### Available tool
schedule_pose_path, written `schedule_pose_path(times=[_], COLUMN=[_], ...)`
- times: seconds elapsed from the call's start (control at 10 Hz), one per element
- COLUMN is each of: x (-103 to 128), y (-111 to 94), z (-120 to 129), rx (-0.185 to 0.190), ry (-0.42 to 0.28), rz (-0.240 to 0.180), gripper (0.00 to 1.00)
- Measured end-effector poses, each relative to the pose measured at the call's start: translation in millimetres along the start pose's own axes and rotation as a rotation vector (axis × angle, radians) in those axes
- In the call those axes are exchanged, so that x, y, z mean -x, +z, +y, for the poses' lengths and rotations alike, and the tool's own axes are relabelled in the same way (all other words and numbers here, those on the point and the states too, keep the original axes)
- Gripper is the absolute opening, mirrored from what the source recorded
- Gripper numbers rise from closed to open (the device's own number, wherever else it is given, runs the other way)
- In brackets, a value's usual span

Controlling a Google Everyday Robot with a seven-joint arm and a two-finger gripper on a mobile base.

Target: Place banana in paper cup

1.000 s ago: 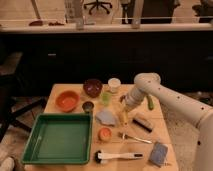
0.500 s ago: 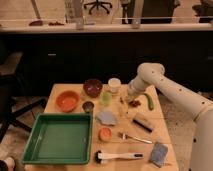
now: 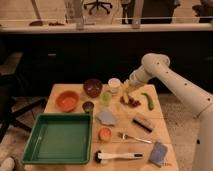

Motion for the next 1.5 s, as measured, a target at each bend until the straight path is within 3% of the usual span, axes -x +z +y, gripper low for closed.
schedule_pose_path(times=[0.7, 1.5], x=[0, 30], y=[6, 16], z=[2, 26], rx=[-0.003, 0.03], ry=[-0.013, -0.044], rz=[-0.009, -0.083], gripper=[0.0, 0.0])
